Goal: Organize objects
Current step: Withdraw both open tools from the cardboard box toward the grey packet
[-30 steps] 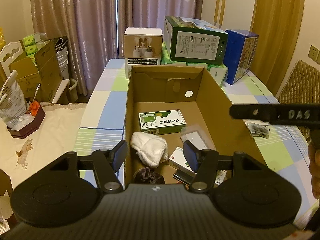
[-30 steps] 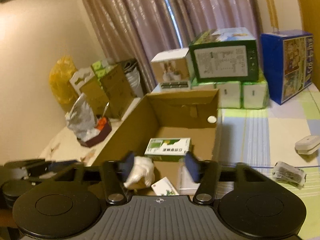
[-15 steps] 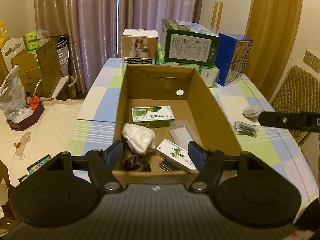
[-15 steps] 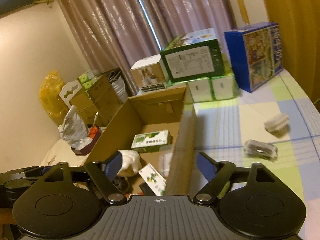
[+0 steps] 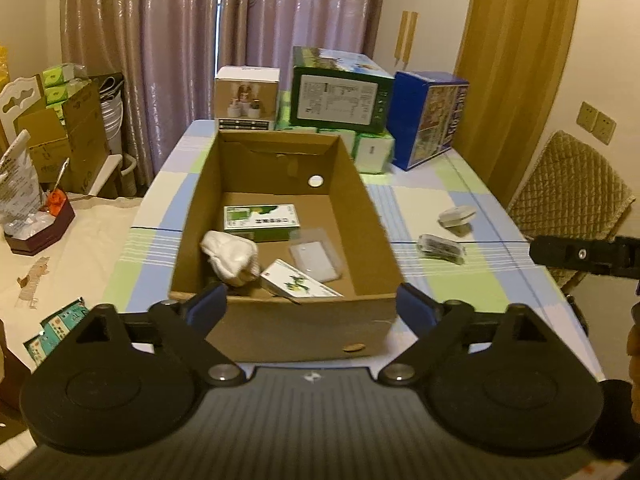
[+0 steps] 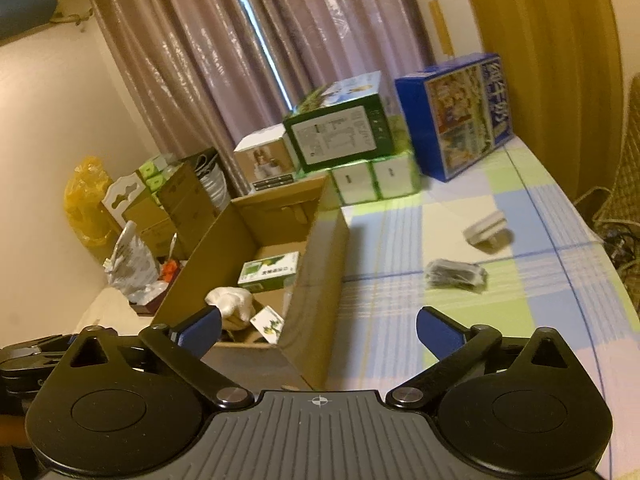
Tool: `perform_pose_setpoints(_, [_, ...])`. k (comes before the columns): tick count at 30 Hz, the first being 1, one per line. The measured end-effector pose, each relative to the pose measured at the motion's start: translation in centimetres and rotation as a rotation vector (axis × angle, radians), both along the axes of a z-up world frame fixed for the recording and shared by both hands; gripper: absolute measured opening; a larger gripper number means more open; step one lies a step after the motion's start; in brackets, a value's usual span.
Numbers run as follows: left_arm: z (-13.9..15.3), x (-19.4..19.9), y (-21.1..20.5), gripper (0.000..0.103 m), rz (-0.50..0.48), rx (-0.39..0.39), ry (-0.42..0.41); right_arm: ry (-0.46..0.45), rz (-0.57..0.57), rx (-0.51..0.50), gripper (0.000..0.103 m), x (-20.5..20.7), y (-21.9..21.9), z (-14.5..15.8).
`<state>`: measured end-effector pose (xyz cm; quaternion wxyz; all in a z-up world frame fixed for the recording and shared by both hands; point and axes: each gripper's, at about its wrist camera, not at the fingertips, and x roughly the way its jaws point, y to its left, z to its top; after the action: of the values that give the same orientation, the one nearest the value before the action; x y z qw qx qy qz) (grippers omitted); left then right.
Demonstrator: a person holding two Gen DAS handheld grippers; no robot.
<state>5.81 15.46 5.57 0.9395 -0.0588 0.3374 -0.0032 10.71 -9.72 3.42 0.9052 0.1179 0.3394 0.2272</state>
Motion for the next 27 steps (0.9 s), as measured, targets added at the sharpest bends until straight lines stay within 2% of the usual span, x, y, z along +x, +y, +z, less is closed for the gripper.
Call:
perform_pose_setpoints(6, [0.4, -0.8, -1.7, 0.101, -0.02, 0.004, -0.008, 0.015, -0.049, -0.007, 0.101, -1.1, -2.8, 0.0])
perform_pose_setpoints(17, [0.7, -1.3, -3.9, 0.101, -0.044, 0.0, -0.014, 0.025, -0.109, -0.009, 0.101, -2.3, -6.4, -0.3])
perform_pose_setpoints(27, [0.6, -0.3, -7.1, 0.102, -0.115, 0.019, -0.001, 0.04, -0.164, -0.009, 0.101, -2.2, -9.2, -1.0])
